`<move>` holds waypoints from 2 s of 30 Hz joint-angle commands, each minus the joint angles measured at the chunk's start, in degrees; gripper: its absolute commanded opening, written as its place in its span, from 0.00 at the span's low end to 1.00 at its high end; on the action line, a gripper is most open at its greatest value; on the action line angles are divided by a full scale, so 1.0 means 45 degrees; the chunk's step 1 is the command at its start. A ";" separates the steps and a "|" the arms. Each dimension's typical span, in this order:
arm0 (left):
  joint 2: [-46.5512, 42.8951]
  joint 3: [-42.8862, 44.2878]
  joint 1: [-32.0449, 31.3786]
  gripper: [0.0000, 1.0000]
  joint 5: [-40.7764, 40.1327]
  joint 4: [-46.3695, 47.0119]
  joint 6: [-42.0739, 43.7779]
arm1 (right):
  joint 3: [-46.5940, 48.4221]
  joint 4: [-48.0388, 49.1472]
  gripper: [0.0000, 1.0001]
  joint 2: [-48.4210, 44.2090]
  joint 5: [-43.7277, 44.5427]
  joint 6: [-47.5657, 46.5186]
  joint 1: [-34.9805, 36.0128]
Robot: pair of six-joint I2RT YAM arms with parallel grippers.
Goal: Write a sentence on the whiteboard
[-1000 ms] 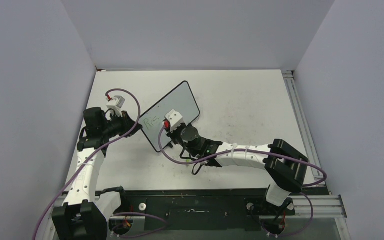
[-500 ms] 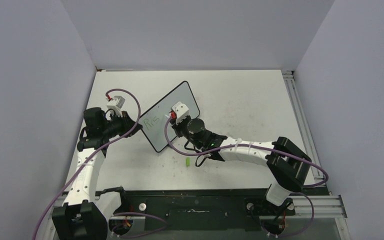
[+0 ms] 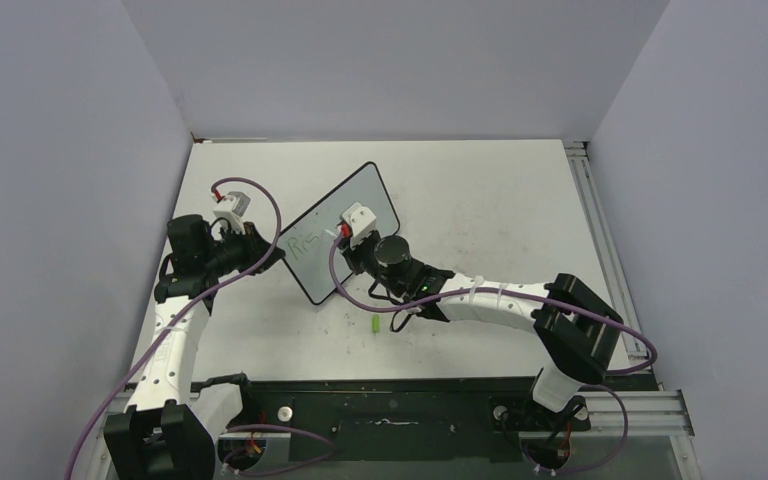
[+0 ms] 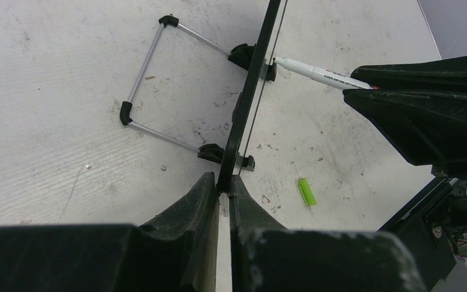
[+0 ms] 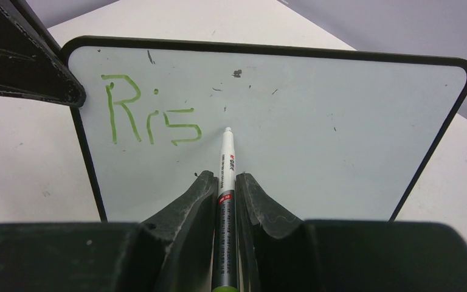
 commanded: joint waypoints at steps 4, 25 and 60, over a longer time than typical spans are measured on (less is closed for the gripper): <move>-0.0191 0.0607 0.0041 0.00 0.0163 0.0368 -0.0043 | 0.0722 0.0790 0.05 0.0027 -0.0426 0.0168 0.0125; -0.0170 0.0609 0.0034 0.00 0.0155 0.0366 -0.0054 | 0.1027 0.0474 0.05 0.0584 -0.0153 0.0168 0.0201; -0.0172 0.0611 0.0027 0.00 0.0181 0.0385 -0.0054 | 0.1373 0.0916 0.05 0.0565 0.0754 -0.0037 0.0170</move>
